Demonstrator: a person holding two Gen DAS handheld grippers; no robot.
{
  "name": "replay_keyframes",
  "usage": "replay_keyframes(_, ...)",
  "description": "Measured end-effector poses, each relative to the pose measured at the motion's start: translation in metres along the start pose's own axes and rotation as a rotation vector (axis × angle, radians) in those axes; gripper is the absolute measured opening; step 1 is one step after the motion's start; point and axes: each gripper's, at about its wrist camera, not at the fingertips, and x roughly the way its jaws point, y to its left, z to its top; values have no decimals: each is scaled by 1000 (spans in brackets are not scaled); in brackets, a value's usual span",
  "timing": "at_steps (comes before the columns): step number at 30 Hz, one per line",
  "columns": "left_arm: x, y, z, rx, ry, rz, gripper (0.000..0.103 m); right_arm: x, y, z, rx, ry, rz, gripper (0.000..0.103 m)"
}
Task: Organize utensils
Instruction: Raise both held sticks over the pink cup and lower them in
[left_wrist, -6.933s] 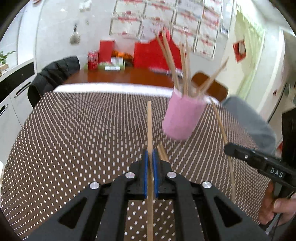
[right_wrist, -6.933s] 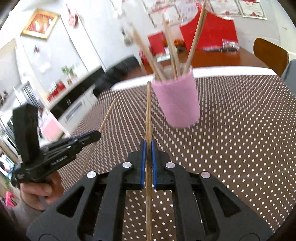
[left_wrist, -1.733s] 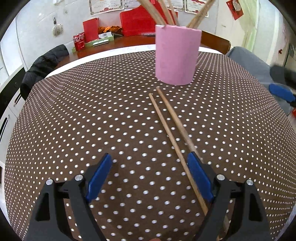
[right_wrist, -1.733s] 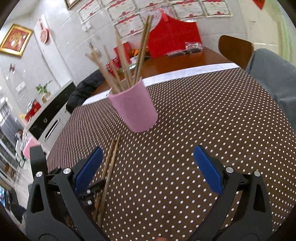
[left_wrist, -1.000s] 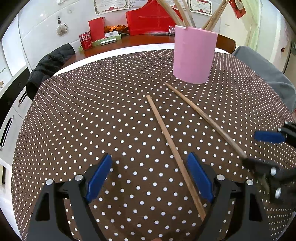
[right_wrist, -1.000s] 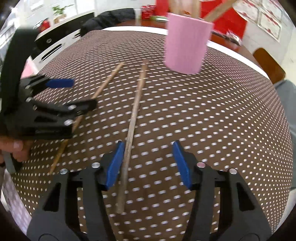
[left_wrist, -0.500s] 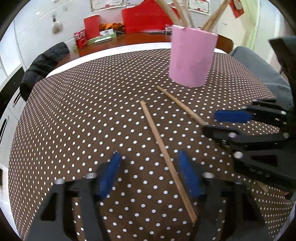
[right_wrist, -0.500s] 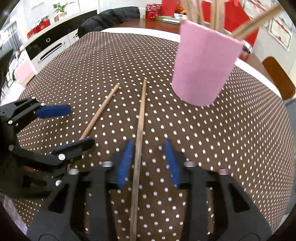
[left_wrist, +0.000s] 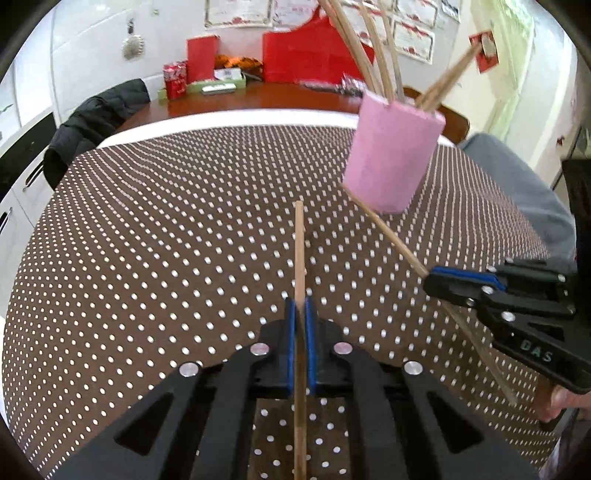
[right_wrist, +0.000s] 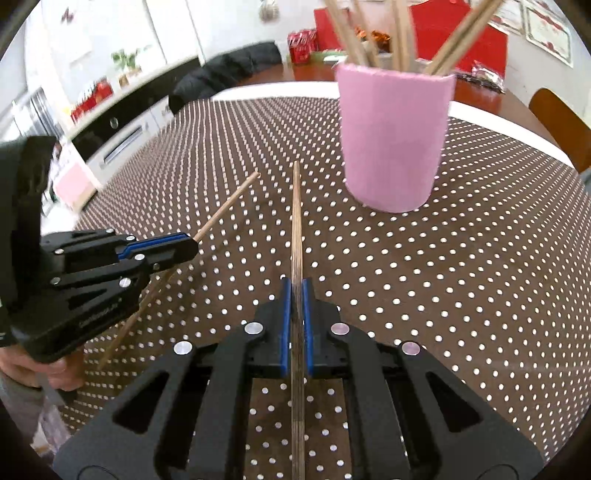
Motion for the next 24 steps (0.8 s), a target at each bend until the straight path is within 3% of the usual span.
replay_keyframes(14, -51, -5, 32, -57, -242, -45, 5, -95, -24, 5, 74, -326, 165, 6)
replay_keyframes(24, -89, -23, 103, -27, -508, -130, 5, -114, -40, 73, 122, -537, 178, 6)
